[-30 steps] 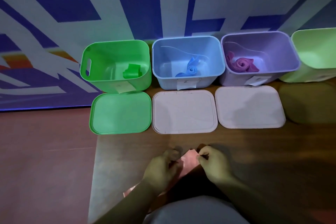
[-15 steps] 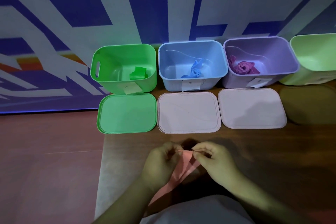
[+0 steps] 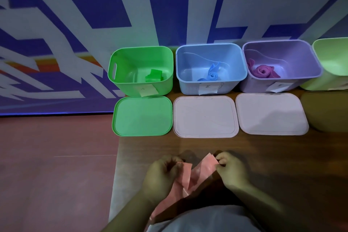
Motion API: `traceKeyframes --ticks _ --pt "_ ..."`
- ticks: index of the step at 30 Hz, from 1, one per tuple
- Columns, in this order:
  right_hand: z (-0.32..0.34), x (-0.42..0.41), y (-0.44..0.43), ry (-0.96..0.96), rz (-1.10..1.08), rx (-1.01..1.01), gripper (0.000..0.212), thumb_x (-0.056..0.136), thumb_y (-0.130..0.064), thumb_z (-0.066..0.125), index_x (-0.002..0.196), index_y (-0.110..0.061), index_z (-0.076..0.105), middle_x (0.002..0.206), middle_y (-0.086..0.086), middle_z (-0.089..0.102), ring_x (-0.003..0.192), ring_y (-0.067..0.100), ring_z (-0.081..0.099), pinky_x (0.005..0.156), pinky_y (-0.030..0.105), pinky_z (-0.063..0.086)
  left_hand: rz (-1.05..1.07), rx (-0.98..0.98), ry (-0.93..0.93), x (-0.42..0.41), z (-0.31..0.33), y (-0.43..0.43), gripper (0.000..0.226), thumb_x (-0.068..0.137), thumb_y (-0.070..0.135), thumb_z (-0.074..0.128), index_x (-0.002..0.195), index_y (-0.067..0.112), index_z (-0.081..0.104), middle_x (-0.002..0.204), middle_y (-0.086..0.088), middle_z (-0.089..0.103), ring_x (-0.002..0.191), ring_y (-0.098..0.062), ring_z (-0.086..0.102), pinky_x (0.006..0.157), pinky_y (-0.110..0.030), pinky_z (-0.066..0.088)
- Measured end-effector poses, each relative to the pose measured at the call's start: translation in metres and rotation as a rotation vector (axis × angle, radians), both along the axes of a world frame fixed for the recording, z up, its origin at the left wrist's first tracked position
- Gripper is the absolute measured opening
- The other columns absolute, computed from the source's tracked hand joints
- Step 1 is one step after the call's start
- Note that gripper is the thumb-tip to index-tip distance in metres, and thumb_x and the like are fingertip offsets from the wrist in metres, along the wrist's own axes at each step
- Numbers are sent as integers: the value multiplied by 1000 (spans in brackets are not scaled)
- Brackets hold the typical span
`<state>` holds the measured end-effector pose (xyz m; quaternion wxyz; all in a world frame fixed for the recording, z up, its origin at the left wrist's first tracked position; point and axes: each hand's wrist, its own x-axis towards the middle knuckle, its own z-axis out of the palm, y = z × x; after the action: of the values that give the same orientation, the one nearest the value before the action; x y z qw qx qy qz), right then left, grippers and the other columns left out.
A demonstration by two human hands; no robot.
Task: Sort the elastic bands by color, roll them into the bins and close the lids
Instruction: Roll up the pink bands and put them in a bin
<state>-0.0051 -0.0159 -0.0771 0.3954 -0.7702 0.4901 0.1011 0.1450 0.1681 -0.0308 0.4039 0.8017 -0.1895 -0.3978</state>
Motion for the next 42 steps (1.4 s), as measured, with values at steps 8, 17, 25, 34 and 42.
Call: traceKeyframes --ticks 8,17,25,34,42 --pt "24 3 -6 -141 8 -10 17 81 -16 75 78 -32 71 81 -19 70 81 -7 62 70 9 44 135 -82 55 8 12 -2 16 94 6 62 83 14 70 78 -5 73 69 -17 66 66 -26 56" --pt "92 15 -7 -382 27 166 14 79 -9 79 74 -22 76 77 -11 76 76 2 70 75 17 53 208 -211 -13 8 46 -8 16 91 3 65 81 14 71 77 -2 74 69 -11 66 67 -25 53" --pt "157 15 -11 -557 87 62 11 81 -15 78 80 -26 77 82 -13 75 78 4 70 76 22 54 300 -361 -150 8 105 -7 19 88 -2 67 80 14 75 78 2 76 69 -3 67 65 -14 50" --pt "224 11 -18 -719 177 -190 16 81 -18 78 79 -34 75 85 -19 71 83 1 65 73 12 49 456 -474 -191 1 152 0 14 83 -2 71 87 11 76 83 1 77 75 -4 70 70 -15 54" --pt "277 -8 -10 -709 393 -161 11 83 -24 76 80 -34 76 82 -20 70 80 3 65 68 14 52 482 -489 -211 -22 187 -7 10 85 6 72 85 13 78 82 0 77 78 -12 72 69 -21 55"
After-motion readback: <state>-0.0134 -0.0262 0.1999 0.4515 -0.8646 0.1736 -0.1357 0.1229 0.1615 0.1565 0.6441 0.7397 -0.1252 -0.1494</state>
